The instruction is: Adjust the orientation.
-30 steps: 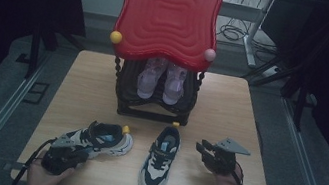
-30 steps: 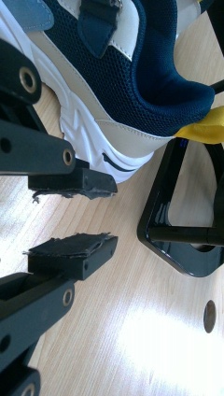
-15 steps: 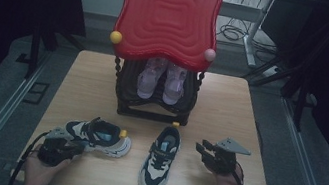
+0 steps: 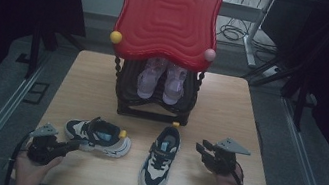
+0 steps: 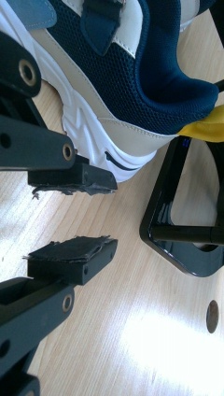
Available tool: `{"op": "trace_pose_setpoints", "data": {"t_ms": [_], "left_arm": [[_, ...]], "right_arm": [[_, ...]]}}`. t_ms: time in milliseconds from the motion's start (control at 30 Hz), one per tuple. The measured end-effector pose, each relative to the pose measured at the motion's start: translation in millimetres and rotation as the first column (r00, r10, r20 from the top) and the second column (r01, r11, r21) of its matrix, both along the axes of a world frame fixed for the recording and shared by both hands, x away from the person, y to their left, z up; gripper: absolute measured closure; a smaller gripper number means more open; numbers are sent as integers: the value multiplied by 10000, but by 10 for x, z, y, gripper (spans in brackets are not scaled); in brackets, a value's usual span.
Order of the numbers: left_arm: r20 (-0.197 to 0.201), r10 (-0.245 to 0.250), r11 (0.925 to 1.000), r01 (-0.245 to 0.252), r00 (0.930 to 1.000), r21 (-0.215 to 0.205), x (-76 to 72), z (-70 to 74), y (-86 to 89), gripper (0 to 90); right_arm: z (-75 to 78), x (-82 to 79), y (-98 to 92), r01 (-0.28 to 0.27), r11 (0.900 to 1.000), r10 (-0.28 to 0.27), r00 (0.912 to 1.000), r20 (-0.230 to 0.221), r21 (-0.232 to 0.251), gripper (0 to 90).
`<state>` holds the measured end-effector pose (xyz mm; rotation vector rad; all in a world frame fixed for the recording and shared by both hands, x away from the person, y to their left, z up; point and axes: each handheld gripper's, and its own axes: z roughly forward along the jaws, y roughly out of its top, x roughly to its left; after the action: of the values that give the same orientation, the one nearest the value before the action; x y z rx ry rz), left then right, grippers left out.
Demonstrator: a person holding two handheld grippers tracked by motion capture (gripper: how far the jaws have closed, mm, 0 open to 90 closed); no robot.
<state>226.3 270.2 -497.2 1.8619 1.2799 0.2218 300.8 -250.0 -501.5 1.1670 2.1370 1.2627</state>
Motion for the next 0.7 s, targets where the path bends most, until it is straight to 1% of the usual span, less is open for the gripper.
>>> {"op": "trace_pose_setpoints", "data": {"t_ms": [67, 133, 200, 267, 433, 467, 500, 567, 700], "left_arm": [[191, -124, 9999, 125, 9997, -75, 26, 95, -14, 897], [230, -174, 9998, 176, 9996, -92, 37, 120, -25, 896], [331, -275, 9996, 277, 9991, -59, 66, 189, -56, 897], [368, -316, 9995, 319, 9988, -79, 76, 211, -68, 897], [655, -497, 9987, 505, 9966, -112, 136, 341, -136, 897], [716, -610, 9981, 618, 9956, -86, 158, 383, -172, 896], [716, -610, 9981, 618, 9956, -86, 158, 383, -172, 896], [717, -757, 9971, 763, 9946, -53, 201, 406, -242, 896], [732, -938, 9956, 942, 9929, -12, 263, 433, -320, 896]], "right_arm": [[3, 0, -5, 0, 10000, 0, 10000, 26, 32, 651], [6, -2, -5, 16, 10000, -16, 10000, 36, 9, 651], [8, -4, -7, -4, 10000, 4, 10000, 34, 14, 647], [7, 0, -12, 7, 10000, -7, 10000, 59, 28, 648], [11, -2, -24, 48, 10000, -48, 10000, 57, 55, 648], [18, -5, -28, 45, 10000, -45, 10000, 85, 57, 648], [18, -5, -28, 45, 10000, -45, 10000, 85, 57, 648], [24, -9, -32, 35, 10000, -36, 9999, 115, 73, 647], [14, -4, -28, 52, 10000, -52, 10000, 61, 58, 645]]}}
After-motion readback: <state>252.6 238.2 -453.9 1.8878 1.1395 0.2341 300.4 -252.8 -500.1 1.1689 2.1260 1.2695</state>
